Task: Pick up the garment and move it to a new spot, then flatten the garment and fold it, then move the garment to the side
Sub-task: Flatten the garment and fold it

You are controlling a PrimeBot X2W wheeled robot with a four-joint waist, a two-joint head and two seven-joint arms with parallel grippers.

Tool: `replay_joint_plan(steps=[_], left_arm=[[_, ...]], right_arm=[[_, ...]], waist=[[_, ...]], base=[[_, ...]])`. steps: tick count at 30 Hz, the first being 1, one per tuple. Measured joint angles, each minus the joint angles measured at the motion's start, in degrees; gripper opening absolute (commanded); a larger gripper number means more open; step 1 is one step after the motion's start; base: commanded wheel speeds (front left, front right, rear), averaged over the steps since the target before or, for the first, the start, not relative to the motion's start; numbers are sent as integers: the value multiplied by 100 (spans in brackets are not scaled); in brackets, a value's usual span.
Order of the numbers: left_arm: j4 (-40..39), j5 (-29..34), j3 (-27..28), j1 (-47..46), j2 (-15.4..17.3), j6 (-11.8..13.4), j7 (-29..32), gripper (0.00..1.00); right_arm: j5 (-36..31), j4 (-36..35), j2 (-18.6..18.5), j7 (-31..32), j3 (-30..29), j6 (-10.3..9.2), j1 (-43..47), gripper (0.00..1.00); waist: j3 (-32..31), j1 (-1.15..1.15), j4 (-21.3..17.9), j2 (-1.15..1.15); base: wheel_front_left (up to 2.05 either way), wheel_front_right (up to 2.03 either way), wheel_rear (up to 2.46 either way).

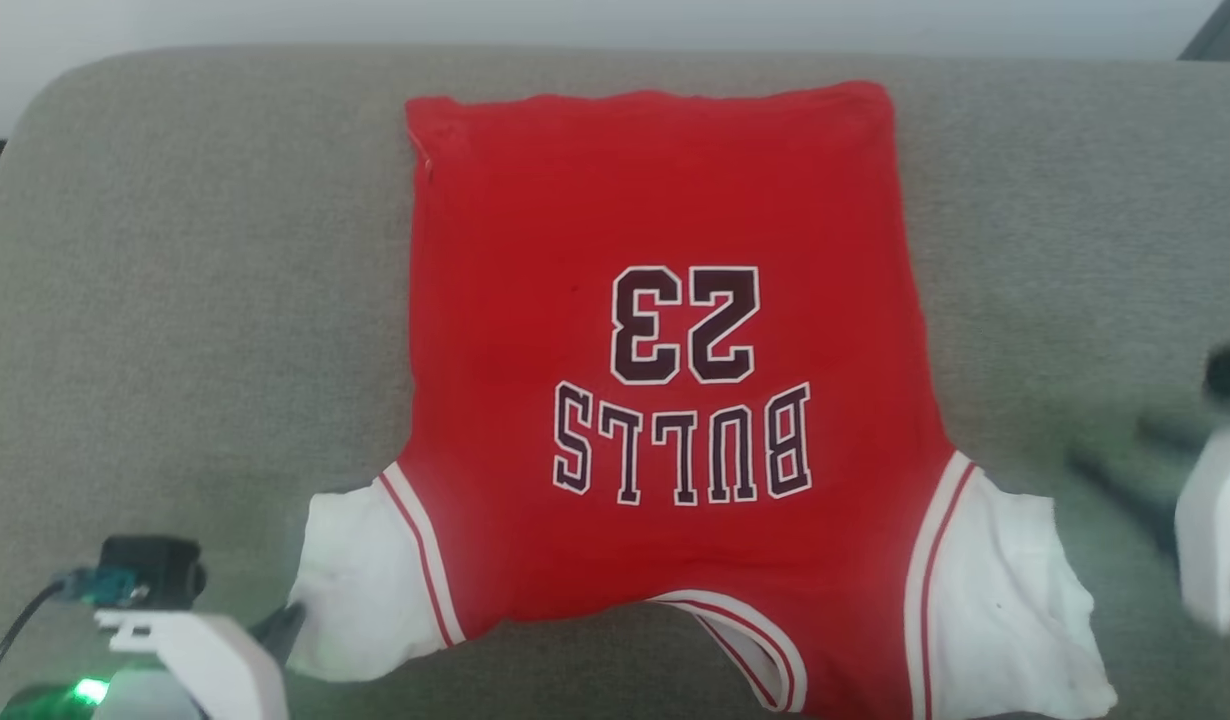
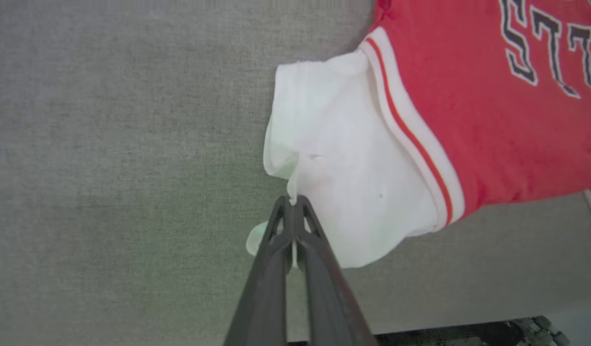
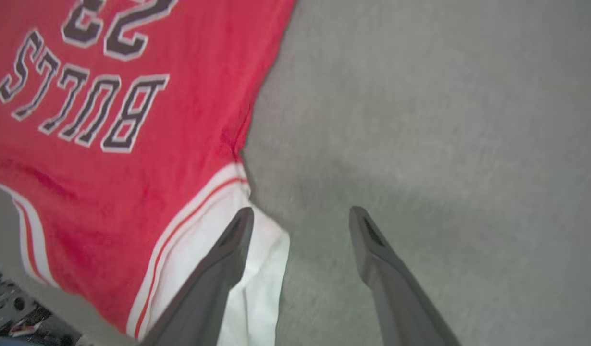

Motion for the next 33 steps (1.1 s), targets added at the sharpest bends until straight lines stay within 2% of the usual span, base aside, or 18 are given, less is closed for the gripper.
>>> replay_joint_plan(steps=[4, 7, 12, 15, 16, 22, 30, 31, 32, 33], left_arm=[[43, 102, -158, -360, -92, -90, 65, 0], [87, 174, -323, -647, -225, -185, 125, 0], [209, 376, -609, -1173, -470, -361, 220, 0], [309, 452, -775, -1437, -650, -464, 254, 0], [375, 492, -868, -1603, -766, -546, 261, 0], [606, 549, -1048, -1920, -1066, -702, 225, 0], [893, 552, -1184, -2159, -1339, -883, 132, 0], [921, 550, -1193, -2184, -1354, -896, 112, 0], [947, 550, -1194, -2201, -1371, -903, 104, 0], [977, 550, -1193, -2206, -1385, -907, 91, 0]], right_arm=[[-521, 155, 264, -417, -31, 0, -992, 100], [-840, 727, 542, -715, 113, -1, -1839, 100], [-1270, 2086, 795, -1173, 382, 1, -3252, 100], [-1446, 3002, 864, -1247, 556, 1, -3938, 100], [-1522, 3598, 857, -1274, 647, 1, -4355, 100], [-1735, 5142, 893, -1181, 837, 1, -5347, 100], [-1936, 6603, 996, -676, 795, 1, -6127, 100], [-1946, 6702, 1005, -582, 844, -3, -6184, 88], [-1950, 6781, 1005, -531, 877, -3, -6244, 12], [-1961, 6817, 1005, -503, 932, -3, -6275, 0]], waist=[[136, 0, 120, 0], [264, 0, 240, 0], [508, 0, 508, 0], [658, 0, 707, 0], [761, 0, 845, 0], [1069, 0, 1234, 0], [1363, 0, 1612, 0], [1380, 0, 1637, 0], [1392, 0, 1652, 0], [1398, 0, 1658, 0]], base=[[0, 0, 0], [0, 0, 0], [0, 0, 0], [0, 0, 0], [0, 0, 0], [0, 0, 0], [0, 0, 0], [0, 0, 0], [0, 0, 0], [0, 0, 0]])
